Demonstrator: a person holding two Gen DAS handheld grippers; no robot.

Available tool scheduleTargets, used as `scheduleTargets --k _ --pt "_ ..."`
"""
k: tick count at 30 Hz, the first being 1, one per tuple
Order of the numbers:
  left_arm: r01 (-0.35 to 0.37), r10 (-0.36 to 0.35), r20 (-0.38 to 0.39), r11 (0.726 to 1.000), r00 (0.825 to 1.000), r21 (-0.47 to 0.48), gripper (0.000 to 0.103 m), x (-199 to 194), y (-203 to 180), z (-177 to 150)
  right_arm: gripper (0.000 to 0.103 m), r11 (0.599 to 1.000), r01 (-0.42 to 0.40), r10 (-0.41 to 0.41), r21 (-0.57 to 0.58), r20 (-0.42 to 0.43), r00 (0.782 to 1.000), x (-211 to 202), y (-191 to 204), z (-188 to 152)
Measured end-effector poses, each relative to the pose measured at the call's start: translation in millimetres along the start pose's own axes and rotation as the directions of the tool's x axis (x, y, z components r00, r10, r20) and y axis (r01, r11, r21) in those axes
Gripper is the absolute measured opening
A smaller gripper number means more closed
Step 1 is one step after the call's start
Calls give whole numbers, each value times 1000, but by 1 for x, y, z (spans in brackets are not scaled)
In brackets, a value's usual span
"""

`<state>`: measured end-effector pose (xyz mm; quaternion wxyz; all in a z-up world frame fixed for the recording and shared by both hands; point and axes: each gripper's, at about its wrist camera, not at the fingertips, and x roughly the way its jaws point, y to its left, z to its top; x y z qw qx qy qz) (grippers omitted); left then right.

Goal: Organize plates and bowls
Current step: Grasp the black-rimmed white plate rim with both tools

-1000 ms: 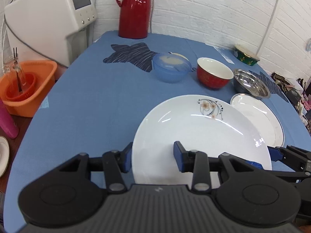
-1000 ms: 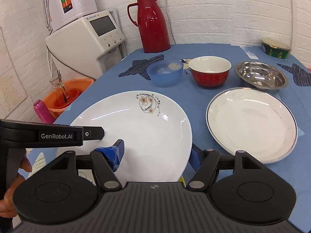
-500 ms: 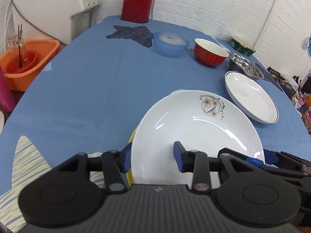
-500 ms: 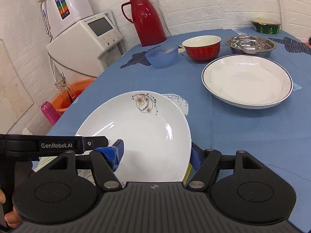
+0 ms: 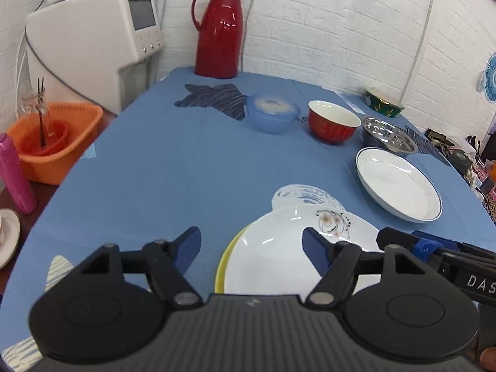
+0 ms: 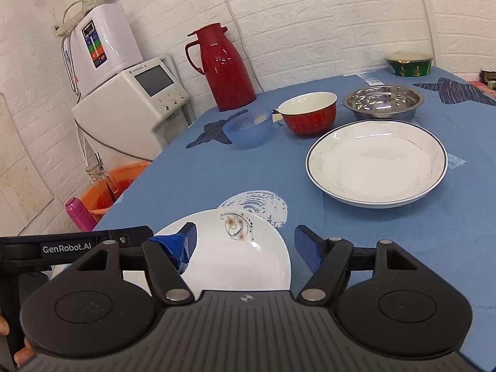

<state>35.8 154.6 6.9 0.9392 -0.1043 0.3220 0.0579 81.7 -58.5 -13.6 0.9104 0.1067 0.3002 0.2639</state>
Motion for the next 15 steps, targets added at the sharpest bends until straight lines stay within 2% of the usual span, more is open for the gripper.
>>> scheduleTargets --k 5,6,7,9,12,15 --pt "19 -20 -33 1000 999 -14 80 4 0 -1 56 998 17 -16 63 -20 1000 -7 -23 -9" --pt "26 -27 -42 1000 999 -18 85 5 0 -1 56 996 32 -31 77 -22 999 -11 -29 -11" --pt "33 -34 -50 999 998 -24 96 7 -1 0 56 995 48 -46 93 -26 999 -14 -36 -13" --pt "50 -51 -40 998 998 -30 96 8 -5 3 56 987 85 -82 135 -29 996 -23 -53 -15" --pt "86 -86 -38 996 996 -19 96 13 -17 14 57 970 134 -141 201 22 990 -40 -80 -15" --pt "132 -132 -56 991 990 -3 96 27 -37 29 57 959 179 -191 220 34 981 -47 -103 -2"
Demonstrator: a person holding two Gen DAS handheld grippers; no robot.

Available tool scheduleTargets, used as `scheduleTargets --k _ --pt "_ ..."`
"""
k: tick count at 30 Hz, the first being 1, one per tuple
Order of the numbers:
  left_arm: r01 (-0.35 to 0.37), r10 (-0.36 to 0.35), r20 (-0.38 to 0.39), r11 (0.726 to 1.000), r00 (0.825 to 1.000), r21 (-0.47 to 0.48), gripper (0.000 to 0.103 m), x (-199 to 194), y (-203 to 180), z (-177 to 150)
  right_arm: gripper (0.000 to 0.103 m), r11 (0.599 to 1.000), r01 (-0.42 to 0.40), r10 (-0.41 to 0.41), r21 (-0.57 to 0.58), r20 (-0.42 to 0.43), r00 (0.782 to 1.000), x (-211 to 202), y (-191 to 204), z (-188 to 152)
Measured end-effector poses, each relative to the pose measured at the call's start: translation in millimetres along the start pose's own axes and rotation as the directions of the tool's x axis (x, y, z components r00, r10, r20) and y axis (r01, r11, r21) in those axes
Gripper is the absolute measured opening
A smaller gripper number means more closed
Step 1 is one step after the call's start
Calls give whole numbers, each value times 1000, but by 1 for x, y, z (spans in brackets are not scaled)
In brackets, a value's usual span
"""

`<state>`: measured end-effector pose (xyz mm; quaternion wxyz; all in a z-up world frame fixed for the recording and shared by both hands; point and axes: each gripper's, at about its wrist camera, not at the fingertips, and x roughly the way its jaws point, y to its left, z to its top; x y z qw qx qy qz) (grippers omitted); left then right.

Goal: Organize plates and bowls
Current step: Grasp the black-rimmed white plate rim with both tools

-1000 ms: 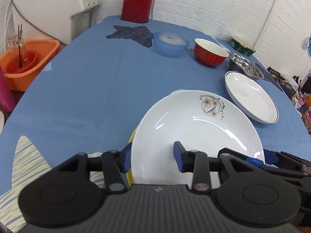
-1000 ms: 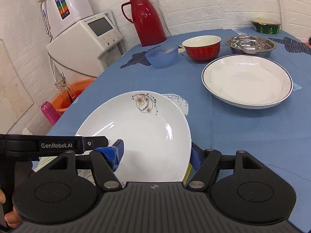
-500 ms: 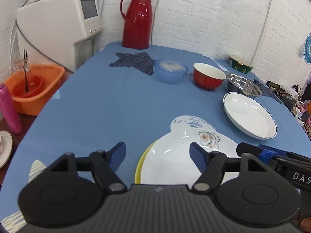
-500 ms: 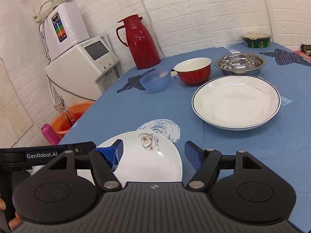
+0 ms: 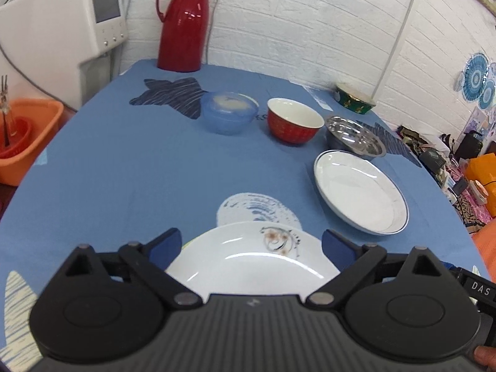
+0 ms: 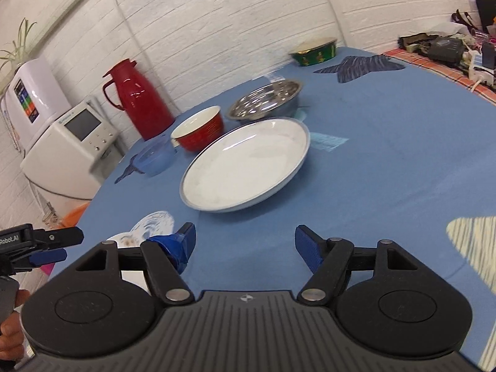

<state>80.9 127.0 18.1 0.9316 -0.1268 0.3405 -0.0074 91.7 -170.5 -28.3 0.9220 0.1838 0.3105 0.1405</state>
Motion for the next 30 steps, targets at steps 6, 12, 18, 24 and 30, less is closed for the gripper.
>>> scheduleTargets --k 6,12,18,24,30 --pt "105 -96 -90 990 991 90 96 61 -46 45 58 996 66 -68 -66 -32 997 42 -17 52" --pt "135 -98 -243 981 965 140 96 144 -79 77 58 980 76 -101 -181 -133 986 95 -20 80" --pt "130 -83 -317 983 945 132 94 188 -85 83 59 974 36 -86 -223 -219 972 121 -14 85" --pt "148 -83 -333 973 939 175 42 193 -96 80 61 980 19 -61 -198 -209 976 123 1 79" --pt "126 -71 -341 982 937 143 39 189 -93 80 63 987 51 -81 -153 -193 978 120 7 75"
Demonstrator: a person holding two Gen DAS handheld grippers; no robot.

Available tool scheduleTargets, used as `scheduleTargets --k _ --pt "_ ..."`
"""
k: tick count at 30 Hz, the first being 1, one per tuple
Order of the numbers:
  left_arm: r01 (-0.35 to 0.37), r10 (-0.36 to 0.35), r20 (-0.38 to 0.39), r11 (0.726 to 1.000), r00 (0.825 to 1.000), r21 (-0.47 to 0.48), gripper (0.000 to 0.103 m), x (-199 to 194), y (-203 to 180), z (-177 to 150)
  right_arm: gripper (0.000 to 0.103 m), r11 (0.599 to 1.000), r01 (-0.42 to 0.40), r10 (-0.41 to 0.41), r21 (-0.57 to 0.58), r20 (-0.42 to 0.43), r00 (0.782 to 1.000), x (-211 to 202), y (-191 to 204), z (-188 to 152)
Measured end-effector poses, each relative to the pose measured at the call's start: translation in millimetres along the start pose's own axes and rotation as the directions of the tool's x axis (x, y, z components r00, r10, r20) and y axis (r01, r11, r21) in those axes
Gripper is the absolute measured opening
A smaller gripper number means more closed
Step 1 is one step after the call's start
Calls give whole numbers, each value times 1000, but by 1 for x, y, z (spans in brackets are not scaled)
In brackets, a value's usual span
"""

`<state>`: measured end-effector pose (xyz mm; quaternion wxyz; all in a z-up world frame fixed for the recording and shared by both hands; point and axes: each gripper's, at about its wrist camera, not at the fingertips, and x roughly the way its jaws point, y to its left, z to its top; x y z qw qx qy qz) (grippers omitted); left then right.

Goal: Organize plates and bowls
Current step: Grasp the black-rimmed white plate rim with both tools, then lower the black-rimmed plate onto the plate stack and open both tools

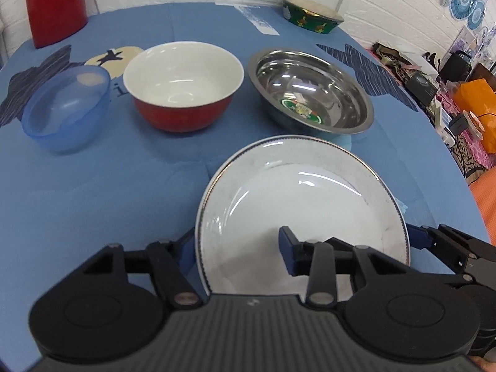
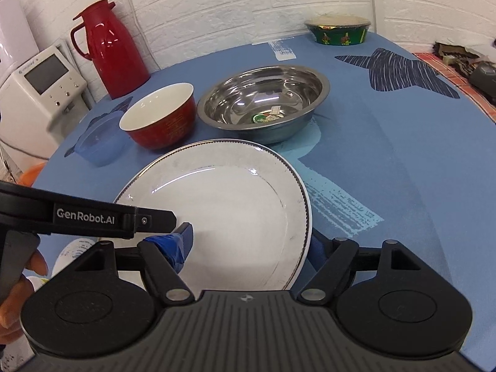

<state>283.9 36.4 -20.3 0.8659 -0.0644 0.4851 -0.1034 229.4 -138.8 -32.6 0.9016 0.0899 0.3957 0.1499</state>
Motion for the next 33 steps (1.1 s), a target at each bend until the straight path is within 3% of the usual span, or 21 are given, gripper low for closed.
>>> scheduleTargets --k 2,7,16,22,33 --pt "-5 4 -7 1000 1000 -22 39 -2 3 -1 63 999 -28 28 35 9 1000 -5 1 -1" --pt "-4 4 9 1000 1000 -28 39 -13 4 -1 64 1000 -12 12 -1 36 999 -17 14 2" --pt "-6 7 59 1000 998 -29 39 -61 8 -13 66 999 -31 33 -27 63 997 -47 39 2" --pt "-44 53 118 996 992 -76 39 -106 24 -55 67 995 -85 90 -58 79 993 -71 72 -26" --pt "-114 133 120 982 984 -153 40 -159 67 -154 68 980 -189 188 -69 -12 982 -88 130 -94"
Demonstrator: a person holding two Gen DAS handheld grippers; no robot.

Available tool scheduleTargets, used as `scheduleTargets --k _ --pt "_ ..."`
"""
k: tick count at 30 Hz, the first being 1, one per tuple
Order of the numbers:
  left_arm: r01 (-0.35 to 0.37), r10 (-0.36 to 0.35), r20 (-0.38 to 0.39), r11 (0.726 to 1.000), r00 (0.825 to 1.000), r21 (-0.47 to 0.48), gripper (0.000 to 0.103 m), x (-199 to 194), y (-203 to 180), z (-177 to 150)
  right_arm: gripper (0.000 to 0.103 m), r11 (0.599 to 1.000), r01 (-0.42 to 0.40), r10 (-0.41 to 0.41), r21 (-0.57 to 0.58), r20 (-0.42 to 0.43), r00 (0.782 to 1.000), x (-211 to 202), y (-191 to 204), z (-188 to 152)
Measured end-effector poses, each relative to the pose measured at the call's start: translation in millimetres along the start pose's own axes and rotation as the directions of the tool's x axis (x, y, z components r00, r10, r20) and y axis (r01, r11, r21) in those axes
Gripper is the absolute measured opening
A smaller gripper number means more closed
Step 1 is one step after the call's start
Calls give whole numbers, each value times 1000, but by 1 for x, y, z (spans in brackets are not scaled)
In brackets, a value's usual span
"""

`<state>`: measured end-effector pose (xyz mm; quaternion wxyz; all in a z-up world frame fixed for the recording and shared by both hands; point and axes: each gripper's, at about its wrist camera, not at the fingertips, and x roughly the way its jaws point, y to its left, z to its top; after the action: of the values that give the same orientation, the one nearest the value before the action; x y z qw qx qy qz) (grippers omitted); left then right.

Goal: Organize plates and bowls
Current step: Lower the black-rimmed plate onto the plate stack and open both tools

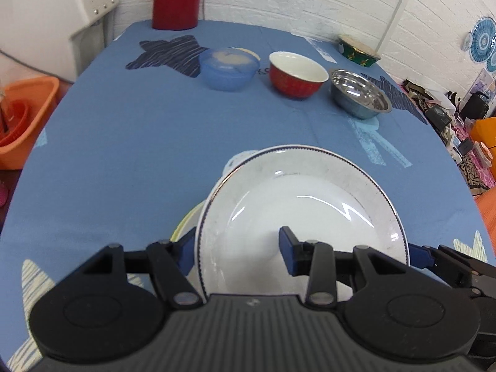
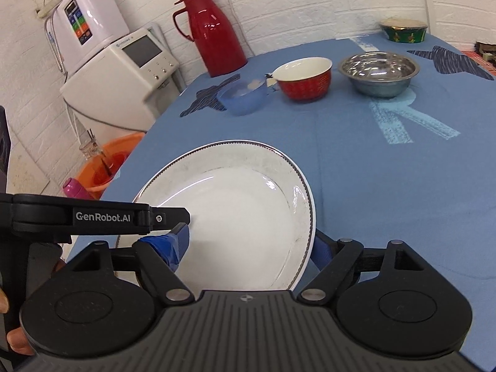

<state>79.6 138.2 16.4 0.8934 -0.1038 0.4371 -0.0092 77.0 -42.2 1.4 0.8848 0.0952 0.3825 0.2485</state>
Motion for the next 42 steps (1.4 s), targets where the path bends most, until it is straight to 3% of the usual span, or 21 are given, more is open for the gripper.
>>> scheduleTargets --k 3,8,12,19,25,29,33,42 --pt "-11 11 -7 1000 1000 -27 39 -2 14 -14 68 1000 4 -4 -26 -12 1000 5 11 -9" --pt "44 -43 24 998 999 -54 43 -8 26 -24 68 998 9 -10 -58 -3 1000 9 13 -13" --pt "72 -68 63 996 996 -53 60 -9 29 -25 68 998 -16 15 -59 -10 1000 15 10 -15" --pt "124 -117 62 985 991 -119 61 -3 50 -28 68 998 -25 24 -63 -10 1000 18 12 -17" --pt "114 -102 156 991 983 -74 67 -23 47 -24 66 999 -33 34 -25 32 999 5 3 -12" --pt "120 -107 166 990 980 -75 68 -26 45 -18 67 1000 -9 10 -16 65 998 -2 -3 -11" --pt "126 -114 161 990 980 -62 70 -21 34 -12 67 999 -28 26 17 85 996 -12 -20 -9" --pt "196 -195 68 981 978 3 71 18 -20 27 67 991 63 -76 115 118 990 -22 -97 21"
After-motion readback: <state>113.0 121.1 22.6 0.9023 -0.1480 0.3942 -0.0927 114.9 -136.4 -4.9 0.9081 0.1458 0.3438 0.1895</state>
